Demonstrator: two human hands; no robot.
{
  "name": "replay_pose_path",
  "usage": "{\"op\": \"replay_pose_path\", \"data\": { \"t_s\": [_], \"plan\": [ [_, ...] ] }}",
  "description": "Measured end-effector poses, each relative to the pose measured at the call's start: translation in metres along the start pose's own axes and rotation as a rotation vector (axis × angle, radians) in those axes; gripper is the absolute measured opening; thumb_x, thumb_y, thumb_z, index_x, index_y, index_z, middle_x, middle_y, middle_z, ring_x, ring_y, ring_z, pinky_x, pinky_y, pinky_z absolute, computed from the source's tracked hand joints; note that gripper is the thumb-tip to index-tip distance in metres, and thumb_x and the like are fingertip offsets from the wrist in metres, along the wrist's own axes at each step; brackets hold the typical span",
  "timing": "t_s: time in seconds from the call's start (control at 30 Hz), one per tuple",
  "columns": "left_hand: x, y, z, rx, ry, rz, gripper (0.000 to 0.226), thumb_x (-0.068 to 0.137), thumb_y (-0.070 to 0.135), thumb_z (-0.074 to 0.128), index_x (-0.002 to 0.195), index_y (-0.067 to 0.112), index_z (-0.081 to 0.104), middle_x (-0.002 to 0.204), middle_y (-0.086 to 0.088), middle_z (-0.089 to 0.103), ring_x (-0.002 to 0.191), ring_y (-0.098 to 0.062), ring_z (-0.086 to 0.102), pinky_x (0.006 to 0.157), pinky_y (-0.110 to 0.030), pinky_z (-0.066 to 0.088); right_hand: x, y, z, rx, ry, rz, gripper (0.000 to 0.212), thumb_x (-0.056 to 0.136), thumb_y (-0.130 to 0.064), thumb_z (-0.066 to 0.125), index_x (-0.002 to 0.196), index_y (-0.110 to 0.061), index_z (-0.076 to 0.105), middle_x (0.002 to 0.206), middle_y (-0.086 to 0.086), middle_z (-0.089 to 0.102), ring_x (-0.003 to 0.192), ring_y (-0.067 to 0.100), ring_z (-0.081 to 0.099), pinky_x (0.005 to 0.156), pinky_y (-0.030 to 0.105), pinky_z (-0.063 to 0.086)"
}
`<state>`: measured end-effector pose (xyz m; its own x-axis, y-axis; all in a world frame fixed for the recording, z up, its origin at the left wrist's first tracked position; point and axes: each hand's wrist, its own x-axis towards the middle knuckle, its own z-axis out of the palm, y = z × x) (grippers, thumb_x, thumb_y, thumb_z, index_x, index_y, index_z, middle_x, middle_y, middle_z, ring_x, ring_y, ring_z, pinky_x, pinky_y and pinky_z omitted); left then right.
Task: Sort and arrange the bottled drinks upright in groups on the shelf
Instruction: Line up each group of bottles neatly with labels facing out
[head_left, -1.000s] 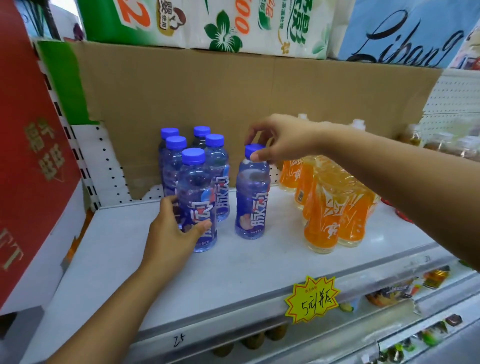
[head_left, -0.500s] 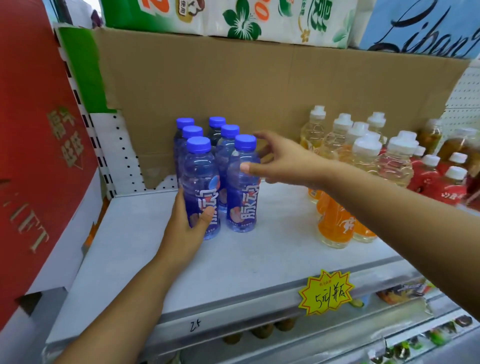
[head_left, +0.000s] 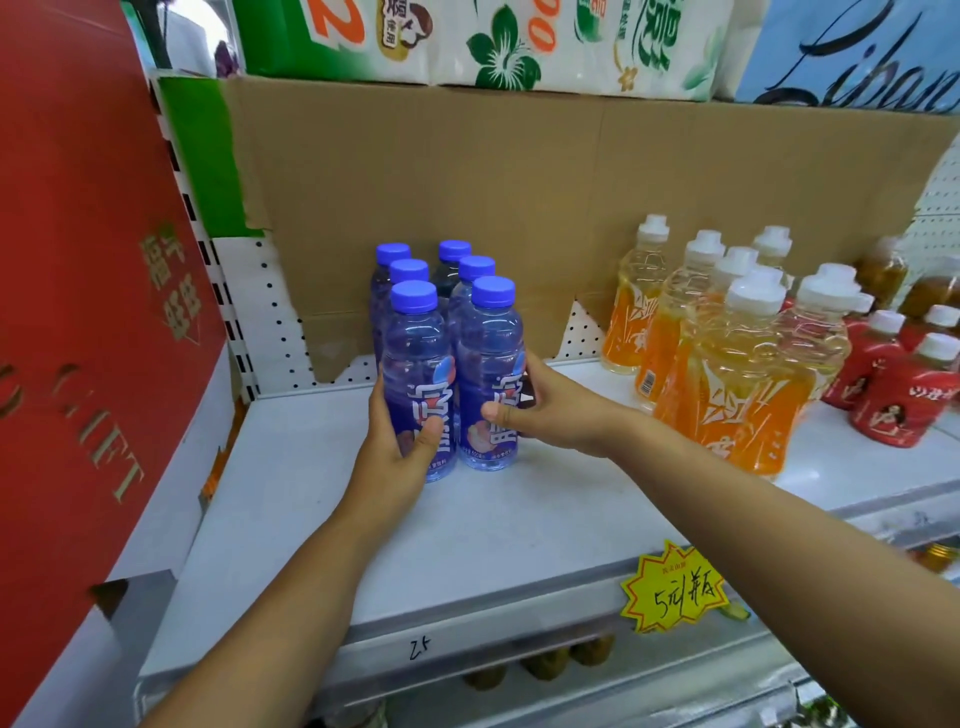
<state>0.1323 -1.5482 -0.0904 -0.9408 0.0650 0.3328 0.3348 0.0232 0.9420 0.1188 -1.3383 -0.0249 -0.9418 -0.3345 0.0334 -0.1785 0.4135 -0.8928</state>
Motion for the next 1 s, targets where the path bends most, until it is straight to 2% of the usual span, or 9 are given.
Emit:
{"op": "replay_pose_path", "data": {
  "t_s": [0.13, 0.27, 0.4, 0.5, 0.63, 0.87, 0.93, 1.0],
  "plan": [
    [-0.001, 0.003, -0.001, -0.002, -0.017, -0.015, 0.065, 0.099, 0.013, 0.057, 0.154, 0.027, 0.025, 0.137, 0.016, 0.056, 0.116, 0.005, 0.061, 0.087, -0.014, 0.053, 0.0, 0.001, -0.001, -0.005, 0.004, 0.024, 0.066, 0.093, -0.024, 0.072, 0.145, -0.037, 0.033, 0.119, -0.03, 0.056, 0.106, -0.004, 0.06, 0.079, 0.015, 0.054],
    [-0.001, 0.004, -0.004, -0.003, -0.044, -0.021, 0.065, 0.1, 0.016, 0.057, 0.154, 0.031, 0.025, 0.139, 0.018, 0.055, 0.118, 0.006, 0.06, 0.095, -0.017, 0.052, 0.006, 0.001, -0.006, -0.031, -0.019, 0.023, 0.085, 0.089, -0.028, 0.076, 0.154, -0.04, 0.021, 0.135, -0.026, 0.05, 0.118, -0.001, 0.056, 0.095, 0.021, 0.05],
    [-0.001, 0.004, -0.006, -0.019, -0.067, -0.024, 0.068, 0.099, 0.017, 0.057, 0.156, 0.032, 0.022, 0.147, 0.011, 0.052, 0.127, -0.002, 0.057, 0.095, -0.018, 0.051, 0.013, 0.001, -0.01, 0.0, -0.091, 0.052, 0.057, 0.089, -0.023, 0.076, 0.135, -0.039, 0.045, 0.123, -0.022, 0.063, 0.105, -0.002, 0.067, 0.079, 0.018, 0.057],
    [-0.002, 0.004, -0.005, -0.025, -0.068, -0.018, 0.07, 0.099, 0.016, 0.057, 0.157, 0.03, 0.02, 0.147, 0.01, 0.051, 0.128, -0.003, 0.056, 0.093, -0.018, 0.052, 0.014, 0.004, -0.009, -0.023, -0.088, 0.042, 0.048, 0.089, -0.025, 0.075, 0.126, -0.042, 0.049, 0.12, -0.024, 0.064, 0.103, -0.002, 0.068, 0.078, 0.016, 0.057],
    [-0.001, 0.003, -0.006, -0.024, -0.051, -0.013, 0.069, 0.099, 0.014, 0.057, 0.156, 0.029, 0.021, 0.147, 0.009, 0.051, 0.127, -0.003, 0.057, 0.093, -0.018, 0.052, 0.015, 0.006, -0.008, -0.01, -0.093, 0.042, 0.043, 0.09, -0.022, 0.074, 0.118, -0.044, 0.051, 0.113, -0.027, 0.064, 0.095, -0.011, 0.067, 0.071, 0.012, 0.055],
    [-0.003, 0.004, -0.008, -0.015, -0.055, -0.017, 0.068, 0.099, 0.015, 0.058, 0.156, 0.029, 0.023, 0.145, 0.009, 0.052, 0.121, 0.004, 0.058, 0.085, -0.013, 0.053, 0.008, -0.005, 0.0, -0.094, -0.058, 0.011, 0.052, 0.091, -0.022, 0.073, 0.132, -0.036, 0.045, 0.118, -0.024, 0.062, 0.101, -0.002, 0.066, 0.075, 0.012, 0.055],
    [-0.006, 0.007, -0.008, -0.021, -0.053, -0.02, 0.067, 0.099, 0.014, 0.058, 0.156, 0.028, 0.024, 0.144, 0.008, 0.053, 0.122, 0.001, 0.059, 0.085, -0.014, 0.053, 0.003, -0.008, 0.004, -0.143, -0.026, 0.02, 0.054, 0.093, -0.023, 0.071, 0.138, -0.03, 0.043, 0.123, -0.019, 0.062, 0.106, 0.001, 0.065, 0.082, 0.016, 0.056],
    [-0.01, 0.011, -0.006, 0.047, -0.02, -0.033, 0.061, 0.099, 0.016, 0.06, 0.153, 0.025, 0.031, 0.141, 0.007, 0.055, 0.122, -0.003, 0.06, 0.088, -0.016, 0.053, -0.008, -0.013, 0.007, -0.254, 0.022, 0.034, 0.058, 0.094, -0.03, 0.069, 0.144, -0.026, 0.04, 0.135, -0.01, 0.06, 0.117, 0.009, 0.062, 0.096, 0.027, 0.054]
  ]
}}
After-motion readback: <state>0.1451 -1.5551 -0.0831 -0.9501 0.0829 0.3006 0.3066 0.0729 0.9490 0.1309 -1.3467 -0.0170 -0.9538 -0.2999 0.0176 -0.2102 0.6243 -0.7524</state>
